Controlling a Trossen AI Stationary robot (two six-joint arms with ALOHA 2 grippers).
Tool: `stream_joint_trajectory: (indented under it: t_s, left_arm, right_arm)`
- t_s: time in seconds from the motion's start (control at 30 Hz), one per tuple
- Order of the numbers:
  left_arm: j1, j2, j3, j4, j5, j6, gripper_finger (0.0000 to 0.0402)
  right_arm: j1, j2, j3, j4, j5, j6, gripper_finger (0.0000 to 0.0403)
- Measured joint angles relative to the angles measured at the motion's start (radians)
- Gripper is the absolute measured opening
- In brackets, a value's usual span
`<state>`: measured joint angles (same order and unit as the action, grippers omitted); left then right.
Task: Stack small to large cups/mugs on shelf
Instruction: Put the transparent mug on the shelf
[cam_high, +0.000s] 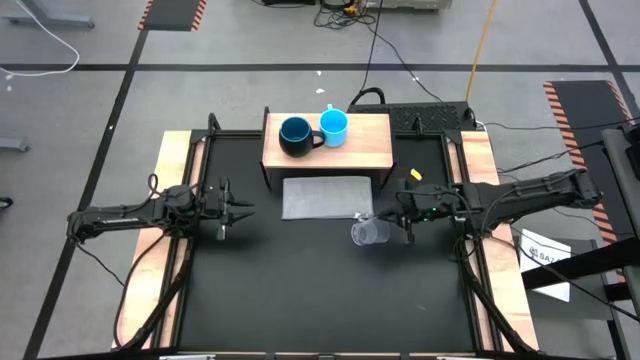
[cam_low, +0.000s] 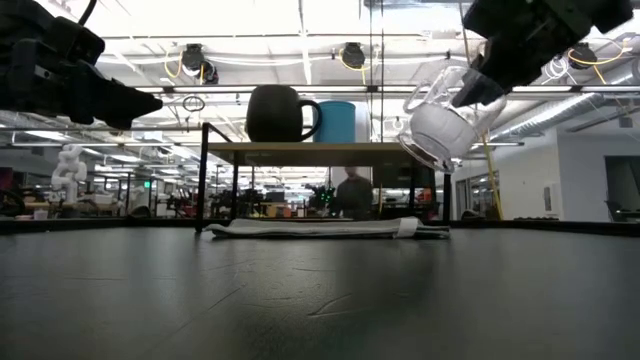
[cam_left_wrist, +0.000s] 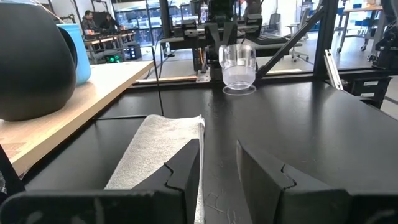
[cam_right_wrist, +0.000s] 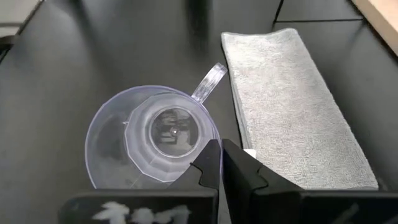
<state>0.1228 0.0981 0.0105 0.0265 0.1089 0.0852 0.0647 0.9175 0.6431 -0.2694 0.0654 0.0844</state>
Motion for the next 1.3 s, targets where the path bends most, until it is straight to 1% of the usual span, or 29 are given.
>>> stream_joint_trajectory:
  t_s: [0.2,0.3,0.47,0.5,0.63,0.93,1.07,1.3]
  left_arm:
    - [0.000,0.000,0.000,0.000,0.001,-0.001,0.0108]
    - [0.000,0.000,0.000,0.000,0.001,0.001,0.0108]
    - [0.000,0.000,0.000,0.000,0.001,0.001,0.0108]
    - [0.000,0.000,0.000,0.000,0.001,-0.001,0.0108]
    - [0.000,0.000,0.000,0.000,0.001,-0.014,0.0108]
    - [0.000,0.000,0.000,0.000,-0.002,-0.016,0.0108]
    - [0.000,0.000,0.000,0.000,-0.005,-0.016,0.0108]
    - [0.000,0.000,0.000,0.000,-0.006,-0.016,0.0108]
  right_arm:
    - [0.000,-0.128,-0.152,0.185,0.007,-0.021,0.0000]
    - [0.000,-0.165,-0.194,0.248,0.013,-0.022,0.0000]
    - [0.000,-0.219,-0.235,0.247,0.024,-0.105,0.0000]
    - [0.000,-0.234,-0.244,0.265,0.039,-0.123,0.0000]
    - [-0.001,-0.290,-0.265,0.313,0.044,-0.171,0.0000]
    - [-0.010,-0.385,-0.282,0.312,0.045,-0.192,0.0000]
    - [-0.013,-0.436,-0.319,0.316,0.101,-0.189,0.0000]
    - [-0.013,-0.522,-0.422,0.422,0.106,-0.187,0.0000]
